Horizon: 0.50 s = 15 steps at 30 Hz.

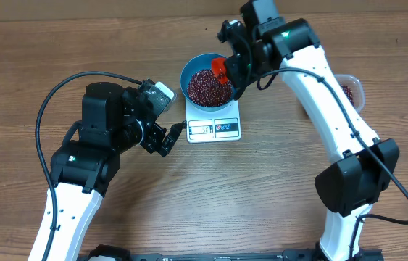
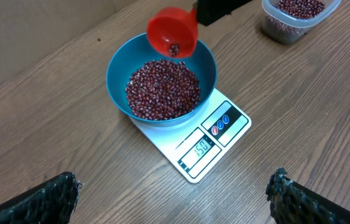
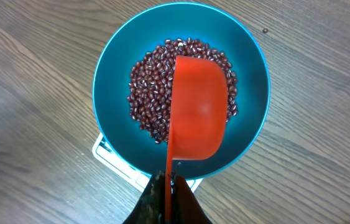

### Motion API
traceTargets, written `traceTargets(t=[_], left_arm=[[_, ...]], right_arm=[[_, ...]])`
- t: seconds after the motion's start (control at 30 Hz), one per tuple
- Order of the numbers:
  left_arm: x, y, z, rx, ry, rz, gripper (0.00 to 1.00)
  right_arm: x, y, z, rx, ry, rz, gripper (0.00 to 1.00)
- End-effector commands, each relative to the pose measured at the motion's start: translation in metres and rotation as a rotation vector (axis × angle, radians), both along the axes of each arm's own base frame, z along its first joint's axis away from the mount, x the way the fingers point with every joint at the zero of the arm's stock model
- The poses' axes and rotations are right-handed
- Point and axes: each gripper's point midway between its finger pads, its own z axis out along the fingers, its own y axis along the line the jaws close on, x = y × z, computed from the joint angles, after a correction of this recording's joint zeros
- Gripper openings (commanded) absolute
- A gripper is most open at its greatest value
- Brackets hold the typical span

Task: Scoop item into bowl and weigh 150g on scale
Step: 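Lift the red scoop out of the blue bowl with the right gripper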

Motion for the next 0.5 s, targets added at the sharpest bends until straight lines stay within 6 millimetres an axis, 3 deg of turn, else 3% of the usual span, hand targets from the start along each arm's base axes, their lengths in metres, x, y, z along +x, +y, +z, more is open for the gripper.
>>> traceTargets(t=[0.0,0.47], left_arm=[[0.0002,-0.0005,-0.0005,-0.017,0.010,0.003,1.00],[0.0002,-0.0005,-0.0005,-0.017,0.010,0.003,0.99]], right_arm=[[0.0042,-0.0025,0.0305,-0.042,-0.112,-0.020,0.04],[0.0015,-0.0004,0.0306,-0.009,-0.090,-0.010,0.04]])
